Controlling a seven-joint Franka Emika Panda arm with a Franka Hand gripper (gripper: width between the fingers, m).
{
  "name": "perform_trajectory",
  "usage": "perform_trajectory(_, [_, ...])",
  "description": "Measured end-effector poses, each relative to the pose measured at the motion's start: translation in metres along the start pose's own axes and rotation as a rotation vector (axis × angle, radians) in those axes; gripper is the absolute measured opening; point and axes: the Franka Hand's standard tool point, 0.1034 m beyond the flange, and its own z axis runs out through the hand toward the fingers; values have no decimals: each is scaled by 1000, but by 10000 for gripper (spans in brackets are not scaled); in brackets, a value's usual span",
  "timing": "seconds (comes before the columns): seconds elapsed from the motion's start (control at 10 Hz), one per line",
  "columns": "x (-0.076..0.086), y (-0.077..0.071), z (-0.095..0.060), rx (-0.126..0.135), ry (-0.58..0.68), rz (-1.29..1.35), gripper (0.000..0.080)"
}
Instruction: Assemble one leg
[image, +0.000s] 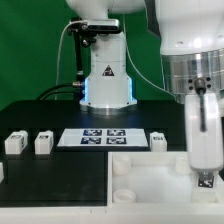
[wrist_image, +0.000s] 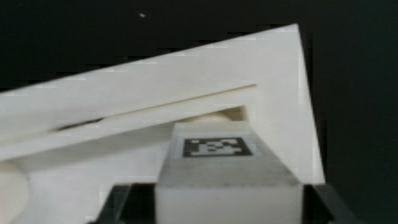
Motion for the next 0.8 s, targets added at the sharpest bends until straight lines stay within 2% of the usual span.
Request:
perform_trajectory(0.2, [0,1,0,-1,5,26,292])
perform_trajectory(0.3, [0,1,1,-2,6,17,393])
perform_trajectory(0.4, [0,1,1,-2,6,17,539])
perform_trajectory(0.5, [0,1,1,-2,6,16,539])
perform_trajectory(0.6, [-2,3,1,3,5,6,625])
perform_trajectory(0.8, [-6,15,-6,9,0,-22,645])
